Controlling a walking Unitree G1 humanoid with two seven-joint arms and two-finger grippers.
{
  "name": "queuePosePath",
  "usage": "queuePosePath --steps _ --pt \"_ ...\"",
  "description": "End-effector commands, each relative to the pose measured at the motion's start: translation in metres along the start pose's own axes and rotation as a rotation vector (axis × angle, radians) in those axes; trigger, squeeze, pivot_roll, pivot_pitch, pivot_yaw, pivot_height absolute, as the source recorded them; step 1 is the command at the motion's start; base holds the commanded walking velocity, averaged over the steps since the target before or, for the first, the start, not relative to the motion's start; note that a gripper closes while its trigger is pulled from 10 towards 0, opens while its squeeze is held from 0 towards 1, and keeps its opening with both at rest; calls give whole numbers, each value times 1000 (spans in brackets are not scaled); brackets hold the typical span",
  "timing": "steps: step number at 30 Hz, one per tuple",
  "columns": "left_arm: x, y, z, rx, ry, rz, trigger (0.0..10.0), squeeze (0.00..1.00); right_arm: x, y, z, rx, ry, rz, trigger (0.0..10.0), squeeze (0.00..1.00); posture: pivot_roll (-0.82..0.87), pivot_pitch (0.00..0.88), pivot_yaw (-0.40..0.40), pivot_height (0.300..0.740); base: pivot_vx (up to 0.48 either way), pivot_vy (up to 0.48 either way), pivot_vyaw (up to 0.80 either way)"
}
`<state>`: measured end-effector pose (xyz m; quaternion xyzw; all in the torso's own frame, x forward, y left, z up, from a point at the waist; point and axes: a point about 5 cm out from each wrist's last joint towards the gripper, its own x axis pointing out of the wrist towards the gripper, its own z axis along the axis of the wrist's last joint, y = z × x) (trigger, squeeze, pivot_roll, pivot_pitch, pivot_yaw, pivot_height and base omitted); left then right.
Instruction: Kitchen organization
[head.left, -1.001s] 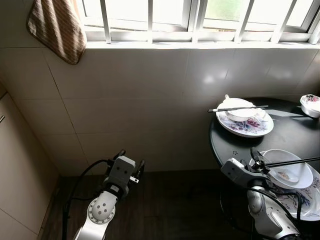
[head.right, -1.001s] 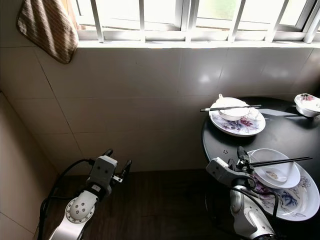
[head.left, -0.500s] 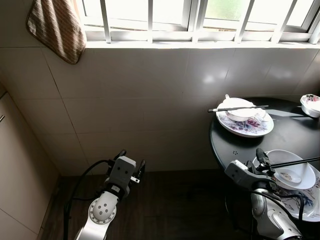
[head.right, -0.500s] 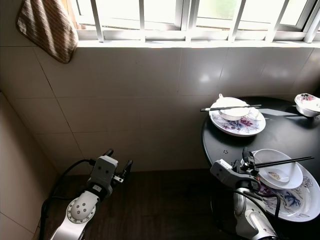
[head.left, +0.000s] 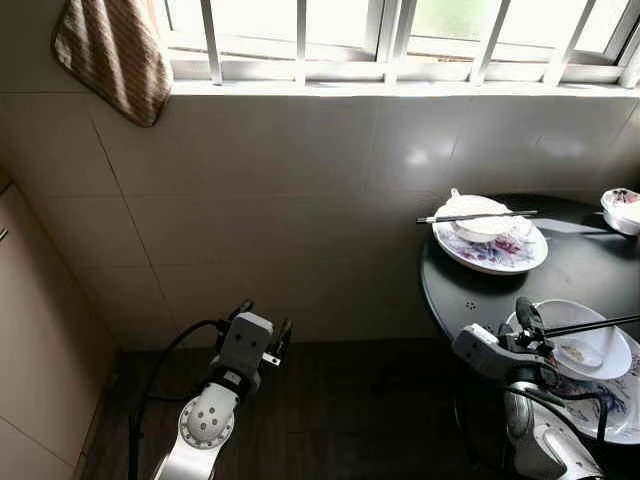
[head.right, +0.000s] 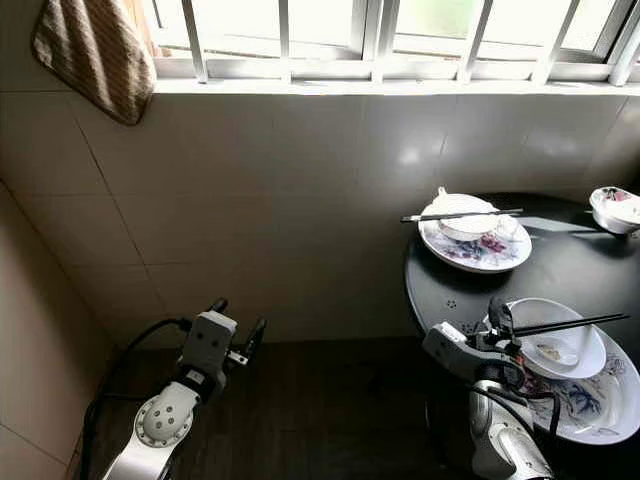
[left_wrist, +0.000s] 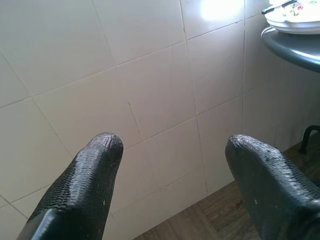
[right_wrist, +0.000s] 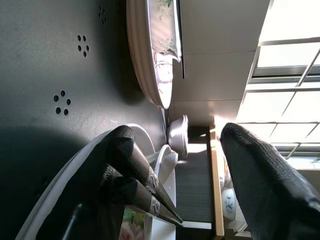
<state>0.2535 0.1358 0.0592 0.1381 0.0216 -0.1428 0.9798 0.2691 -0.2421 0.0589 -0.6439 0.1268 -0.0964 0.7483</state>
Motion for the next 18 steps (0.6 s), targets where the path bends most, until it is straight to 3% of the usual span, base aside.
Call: queuePosePath --steps 1,11,12,13,14,16,17,18 --pt "0 1 -1 -8 6 4 10000 0 0 -3 -1 -8 4 -7 10000 0 -56 0 -57 740 0 0 0" --pt "1 -1 -1 -11 6 4 10000 0 -1 -2 -3 -3 14 5 10000 0 -56 0 -59 740 0 0 0" --pt "1 -1 -2 -11 6 5 10000 0 0 -2 -4 -3 16 6 7569 0 -55 0 -60 740 0 0 0" --pt "1 -1 -2 -11 6 5 10000 0 0 -2 -4 -3 16 6 7569 0 -55 0 -60 740 0 0 0" --pt "1 -1 -2 -12 5 6 10000 0 0 -2 -4 -5 18 4 4157 0 -55 0 -60 740 0 0 0" --pt "1 0 -2 -12 6 6 10000 0 0 -2 -4 -6 19 3 4157 0 -55 0 -60 740 0 0 0" --pt "1 0 -2 -13 6 7 10000 0 0 -2 -4 -7 20 3 1176 0 -55 0 -60 740 0 0 0" --pt "1 0 -1 -13 5 7 10000 0 0 -3 -4 -10 21 -2 0 0 -56 0 -61 740 0 0 0"
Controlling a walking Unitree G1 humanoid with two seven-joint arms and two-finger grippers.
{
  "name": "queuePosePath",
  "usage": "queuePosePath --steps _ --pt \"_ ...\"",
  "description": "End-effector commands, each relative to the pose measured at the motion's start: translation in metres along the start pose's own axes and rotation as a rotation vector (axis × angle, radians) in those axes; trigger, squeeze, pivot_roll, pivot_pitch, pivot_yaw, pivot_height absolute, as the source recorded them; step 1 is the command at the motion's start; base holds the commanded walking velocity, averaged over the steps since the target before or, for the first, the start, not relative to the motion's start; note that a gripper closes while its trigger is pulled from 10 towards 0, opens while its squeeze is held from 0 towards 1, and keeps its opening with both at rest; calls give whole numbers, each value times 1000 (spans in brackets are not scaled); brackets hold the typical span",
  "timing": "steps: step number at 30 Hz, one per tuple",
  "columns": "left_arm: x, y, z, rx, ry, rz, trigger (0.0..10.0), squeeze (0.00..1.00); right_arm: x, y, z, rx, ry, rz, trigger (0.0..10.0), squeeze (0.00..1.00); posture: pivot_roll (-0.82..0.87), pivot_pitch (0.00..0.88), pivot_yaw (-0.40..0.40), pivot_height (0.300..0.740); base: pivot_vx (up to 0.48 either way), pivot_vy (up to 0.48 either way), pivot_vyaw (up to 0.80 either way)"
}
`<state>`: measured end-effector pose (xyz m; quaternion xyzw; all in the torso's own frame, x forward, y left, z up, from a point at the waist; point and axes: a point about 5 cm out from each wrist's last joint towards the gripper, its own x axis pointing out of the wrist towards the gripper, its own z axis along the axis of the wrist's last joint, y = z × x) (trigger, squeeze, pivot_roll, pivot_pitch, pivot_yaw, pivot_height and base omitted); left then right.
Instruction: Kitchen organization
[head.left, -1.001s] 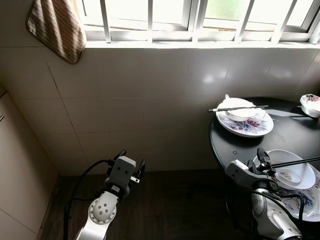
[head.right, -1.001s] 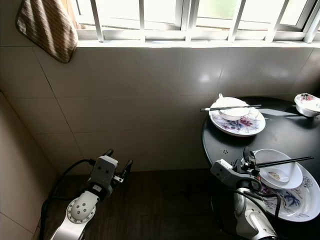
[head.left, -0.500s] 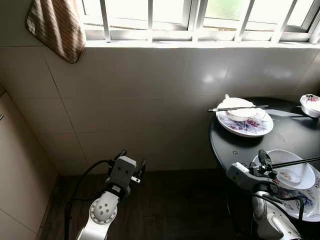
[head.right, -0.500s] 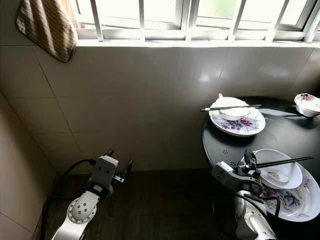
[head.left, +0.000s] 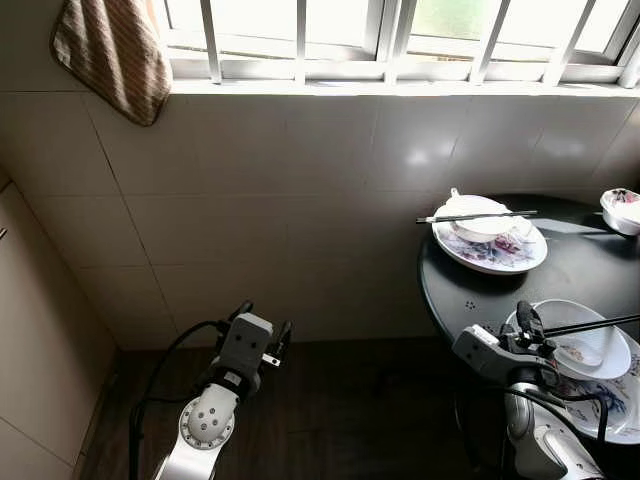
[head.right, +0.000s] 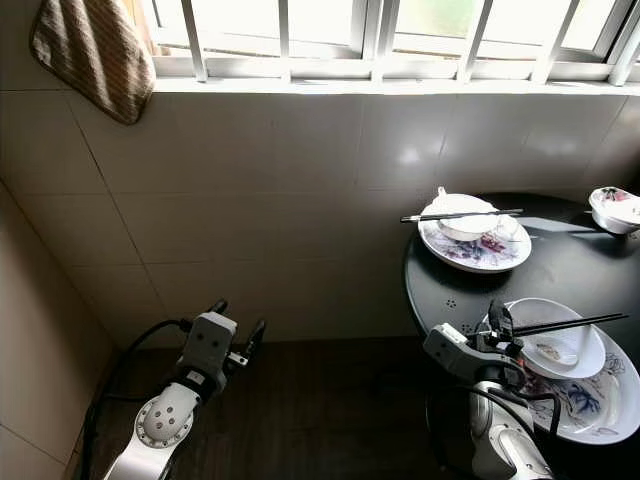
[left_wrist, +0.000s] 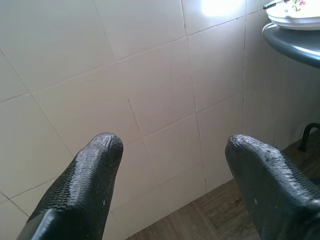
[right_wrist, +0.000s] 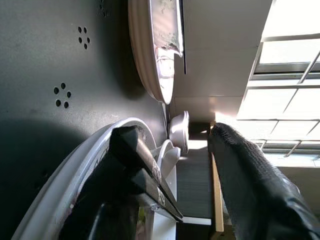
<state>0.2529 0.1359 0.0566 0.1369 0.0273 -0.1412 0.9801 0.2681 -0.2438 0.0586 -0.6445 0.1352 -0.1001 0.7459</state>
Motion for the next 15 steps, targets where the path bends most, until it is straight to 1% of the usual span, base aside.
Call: queuePosePath --steps 1,8,15 --pt "1 0 1 -9 -6 6 10000 0 0 -4 -2 -7 4 -10 0 0 -55 0 -61 740 0 0 0" --pt "2 1 1 -9 -6 8 10000 0 -1 -8 2 -17 -10 -40 0 0 -57 0 -59 740 0 0 0" --pt "2 2 1 -9 -5 8 10000 0 -3 -5 4 -27 -22 -28 0 0 -56 0 -59 740 0 0 0"
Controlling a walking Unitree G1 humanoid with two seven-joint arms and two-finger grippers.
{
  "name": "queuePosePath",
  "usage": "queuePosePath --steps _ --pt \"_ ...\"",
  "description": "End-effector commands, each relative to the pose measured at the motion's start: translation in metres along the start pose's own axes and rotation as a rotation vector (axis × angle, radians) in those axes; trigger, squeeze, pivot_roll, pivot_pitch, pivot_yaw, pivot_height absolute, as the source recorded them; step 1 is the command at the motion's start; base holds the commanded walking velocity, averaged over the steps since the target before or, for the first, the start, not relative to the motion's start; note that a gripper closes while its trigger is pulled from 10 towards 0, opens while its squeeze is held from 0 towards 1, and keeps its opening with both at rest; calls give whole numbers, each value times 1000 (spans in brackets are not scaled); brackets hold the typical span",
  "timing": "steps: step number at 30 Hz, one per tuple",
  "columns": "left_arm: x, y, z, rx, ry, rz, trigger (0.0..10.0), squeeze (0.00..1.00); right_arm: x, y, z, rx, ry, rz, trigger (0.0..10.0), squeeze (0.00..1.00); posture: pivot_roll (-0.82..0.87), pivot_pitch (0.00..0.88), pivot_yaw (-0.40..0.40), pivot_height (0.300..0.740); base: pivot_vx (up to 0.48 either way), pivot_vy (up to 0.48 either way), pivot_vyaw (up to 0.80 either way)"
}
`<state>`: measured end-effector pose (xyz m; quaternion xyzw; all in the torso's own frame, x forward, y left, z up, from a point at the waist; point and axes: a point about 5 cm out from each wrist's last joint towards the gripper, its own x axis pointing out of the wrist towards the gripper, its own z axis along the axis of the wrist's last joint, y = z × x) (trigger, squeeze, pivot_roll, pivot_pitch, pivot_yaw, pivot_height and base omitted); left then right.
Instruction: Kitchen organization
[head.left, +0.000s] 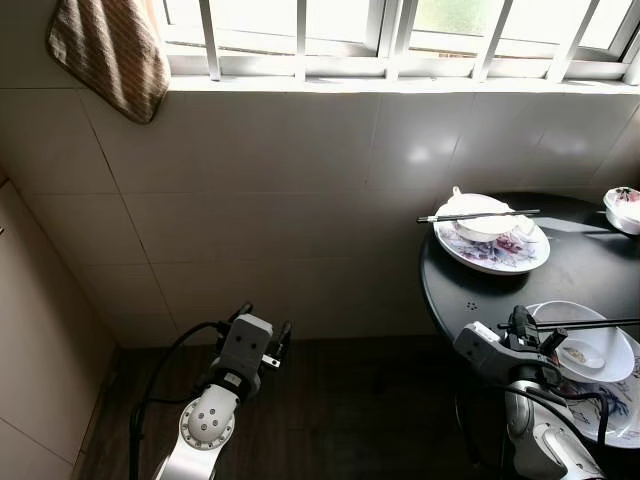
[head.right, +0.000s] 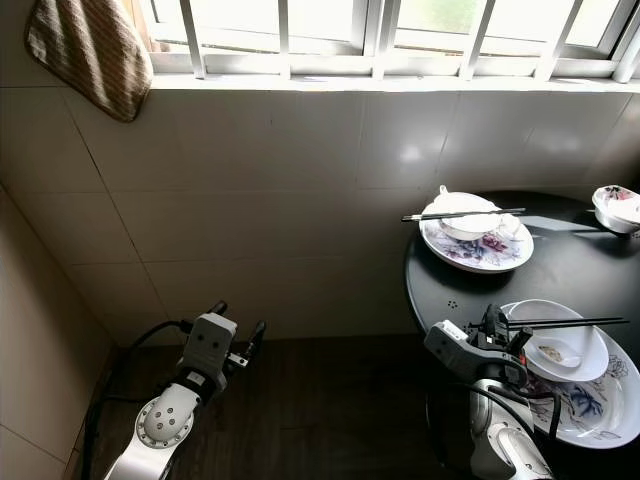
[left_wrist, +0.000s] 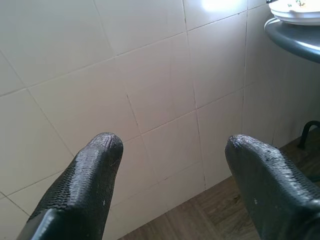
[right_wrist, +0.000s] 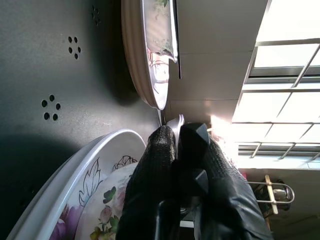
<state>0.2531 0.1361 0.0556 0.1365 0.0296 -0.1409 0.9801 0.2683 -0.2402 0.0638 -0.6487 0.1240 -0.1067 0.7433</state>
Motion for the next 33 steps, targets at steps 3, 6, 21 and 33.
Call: queuePosePath --steps 3,6,21,33 --pt "1 2 2 -8 -9 9 10000 0 -2 -1 1 -32 -20 -6 0 0 -54 0 -61 740 0 0 0" --pt "1 2 2 -11 -8 10 10000 0 -2 -6 3 -105 -50 -64 0 0 -54 0 -61 740 0 0 0" --pt "1 2 1 -18 -7 14 10000 0 3 -55 46 -77 -260 -310 1804 0 -57 0 -53 740 0 0 53" --pt "1 6 2 -26 -13 41 10000 0 -18 -79 130 119 -722 -311 0 0 -32 0 -59 740 0 0 800"
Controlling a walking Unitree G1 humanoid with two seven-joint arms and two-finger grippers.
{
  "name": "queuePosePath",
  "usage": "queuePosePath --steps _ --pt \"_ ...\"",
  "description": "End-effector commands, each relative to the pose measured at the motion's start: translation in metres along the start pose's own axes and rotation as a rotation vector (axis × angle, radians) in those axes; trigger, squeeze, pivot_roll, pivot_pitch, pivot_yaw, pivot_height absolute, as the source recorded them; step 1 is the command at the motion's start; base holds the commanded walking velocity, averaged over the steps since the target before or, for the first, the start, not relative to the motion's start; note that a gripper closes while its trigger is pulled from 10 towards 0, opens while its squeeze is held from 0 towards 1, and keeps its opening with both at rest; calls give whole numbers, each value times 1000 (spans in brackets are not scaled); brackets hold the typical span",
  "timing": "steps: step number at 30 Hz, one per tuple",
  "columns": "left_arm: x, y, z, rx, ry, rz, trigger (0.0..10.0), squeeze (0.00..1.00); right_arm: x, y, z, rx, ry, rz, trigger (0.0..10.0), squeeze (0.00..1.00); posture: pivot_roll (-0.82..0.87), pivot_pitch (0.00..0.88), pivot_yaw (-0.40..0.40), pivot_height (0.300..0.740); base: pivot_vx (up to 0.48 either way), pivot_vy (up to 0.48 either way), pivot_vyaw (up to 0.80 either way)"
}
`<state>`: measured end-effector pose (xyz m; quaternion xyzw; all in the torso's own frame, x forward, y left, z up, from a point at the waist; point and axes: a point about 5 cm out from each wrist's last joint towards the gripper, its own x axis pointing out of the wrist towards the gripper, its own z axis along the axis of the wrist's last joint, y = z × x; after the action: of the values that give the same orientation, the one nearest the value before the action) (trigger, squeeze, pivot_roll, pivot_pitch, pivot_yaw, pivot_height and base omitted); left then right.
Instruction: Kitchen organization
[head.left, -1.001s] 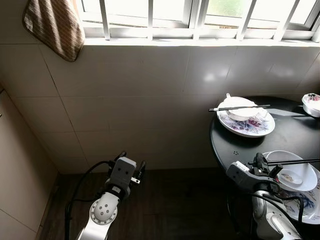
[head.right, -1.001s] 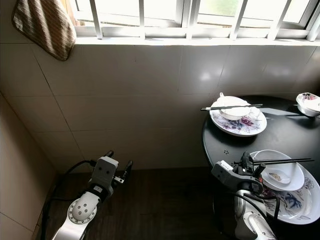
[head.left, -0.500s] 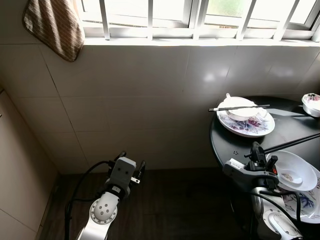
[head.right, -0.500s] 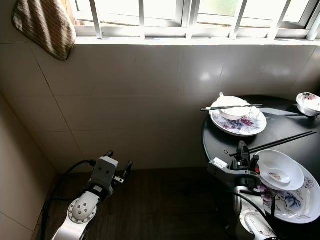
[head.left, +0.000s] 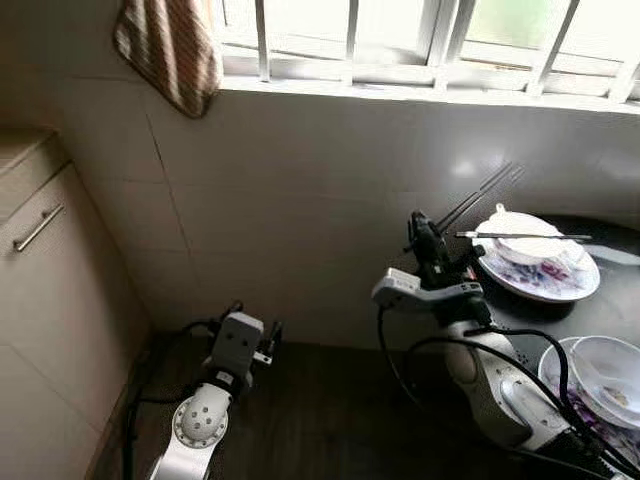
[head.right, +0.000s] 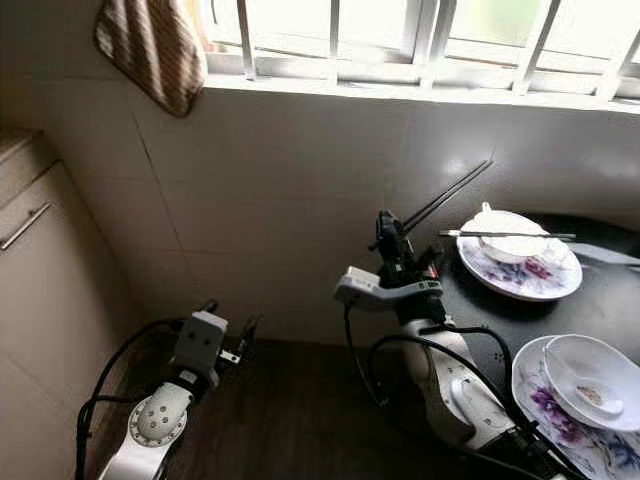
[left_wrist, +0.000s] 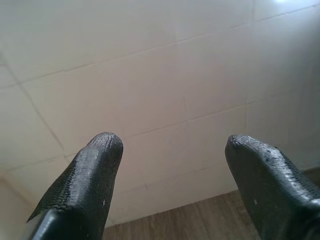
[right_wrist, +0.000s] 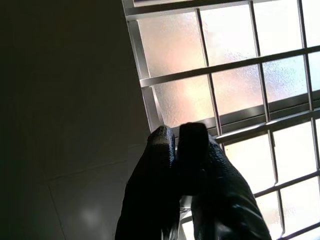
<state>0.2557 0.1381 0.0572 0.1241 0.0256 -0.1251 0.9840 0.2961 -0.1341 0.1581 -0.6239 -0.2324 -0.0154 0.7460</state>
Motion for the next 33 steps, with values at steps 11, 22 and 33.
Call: queuePosePath --steps 11,22,33 --pt "0 12 7 3 -37 65 10000 0 -10 18 31 187 -136 122 0 0 -23 0 -59 740 0 0 800" --pt "10 39 40 17 -155 180 10000 0 6 12 18 356 20 -5 10000 0 -1 0 -58 740 0 0 800" --pt "10 46 49 27 -174 206 10000 0 15 16 1 617 91 101 10000 0 15 0 -56 740 0 0 145"
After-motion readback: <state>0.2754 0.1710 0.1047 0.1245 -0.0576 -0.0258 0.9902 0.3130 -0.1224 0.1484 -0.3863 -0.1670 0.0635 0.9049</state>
